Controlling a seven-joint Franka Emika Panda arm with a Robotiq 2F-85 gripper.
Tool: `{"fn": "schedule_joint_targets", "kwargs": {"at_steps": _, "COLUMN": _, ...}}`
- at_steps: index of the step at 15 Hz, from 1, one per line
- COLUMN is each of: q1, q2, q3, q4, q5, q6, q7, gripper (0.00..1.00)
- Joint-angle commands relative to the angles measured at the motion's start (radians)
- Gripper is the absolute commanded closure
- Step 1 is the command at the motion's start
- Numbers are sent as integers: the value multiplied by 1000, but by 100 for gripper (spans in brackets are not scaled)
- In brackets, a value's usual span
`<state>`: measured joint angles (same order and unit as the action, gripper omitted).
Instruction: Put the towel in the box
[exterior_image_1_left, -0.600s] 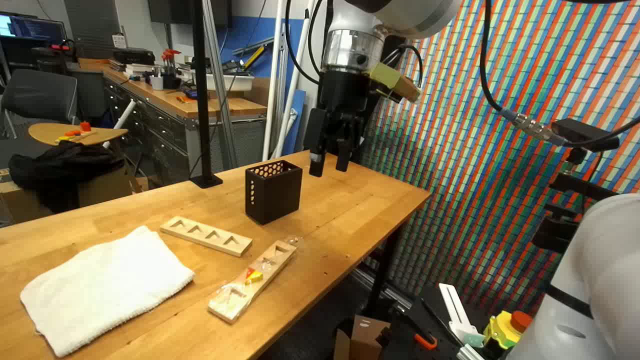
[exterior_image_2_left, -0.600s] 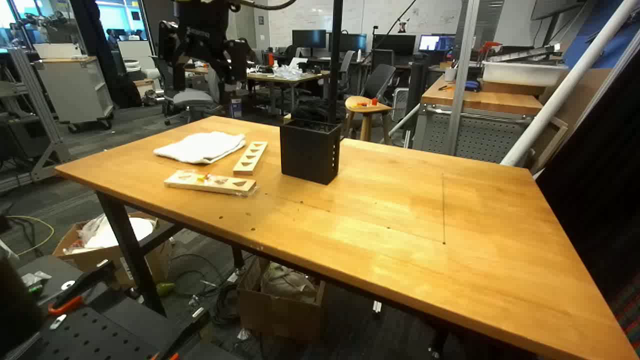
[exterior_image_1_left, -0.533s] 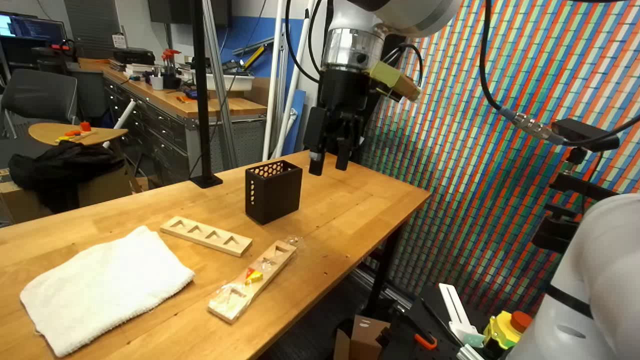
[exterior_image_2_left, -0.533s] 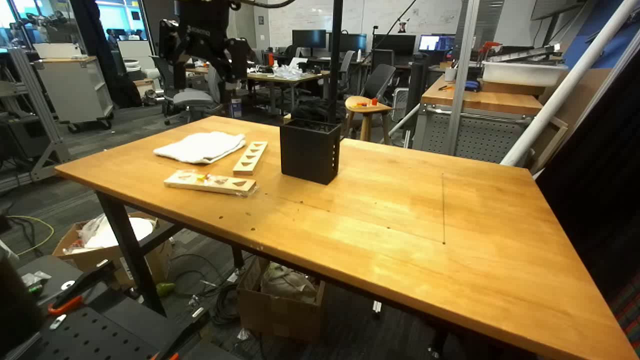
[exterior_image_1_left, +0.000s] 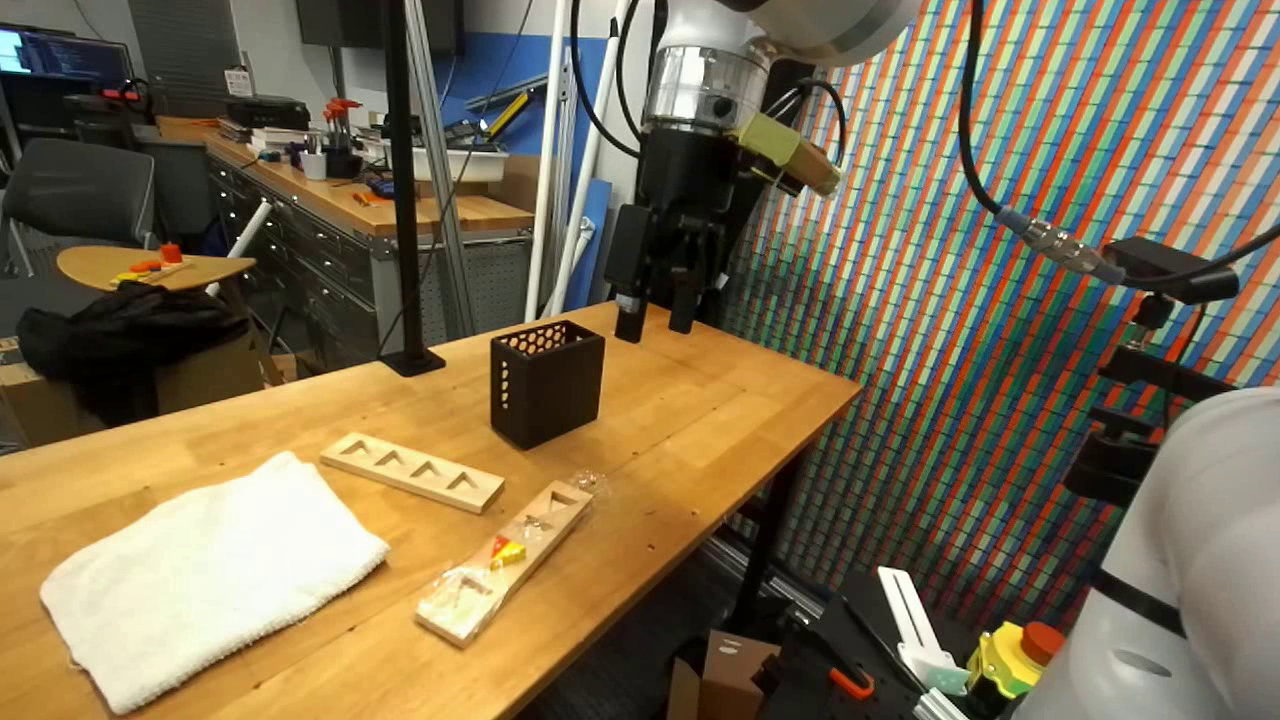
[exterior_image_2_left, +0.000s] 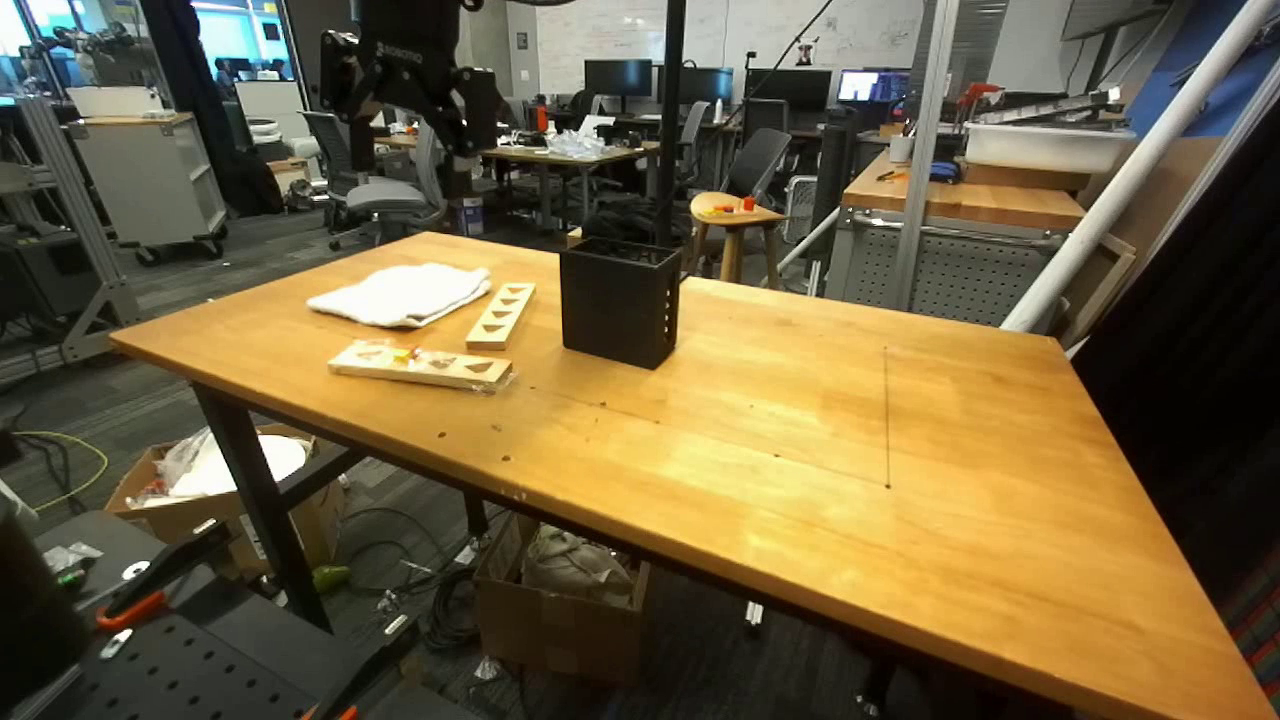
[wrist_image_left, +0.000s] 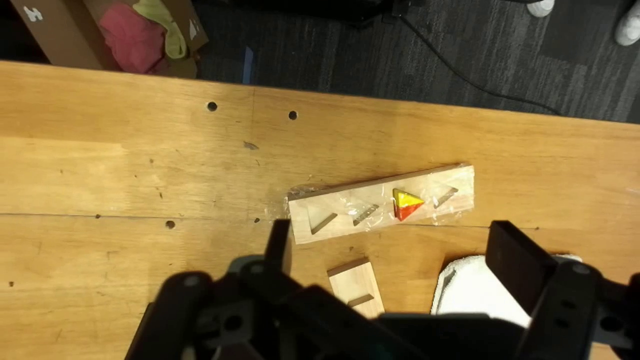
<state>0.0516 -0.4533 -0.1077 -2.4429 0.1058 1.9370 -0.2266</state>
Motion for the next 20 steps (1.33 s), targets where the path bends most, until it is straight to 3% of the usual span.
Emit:
{"fn": "schedule_joint_targets", "kwargs": {"at_steps": 1, "q1": -13, "q2": 1, "q3": 12, "q4": 2, "q5": 5, "q6": -3, "q7": -4, "gripper": 0}}
{"fn": "schedule_joint_targets", "kwargs": {"at_steps": 9, "q1": 1, "q2": 28, "q3": 34, "q4": 21, "q5": 2, "q6": 9, "q7": 2, "gripper": 0}}
{"fn": "schedule_joint_targets", "kwargs": {"at_steps": 20, "q1": 88, "q2": 345, "q3": 265, "q4": 262, "q5": -139, "q6": 183, "q7": 140, "gripper": 0}}
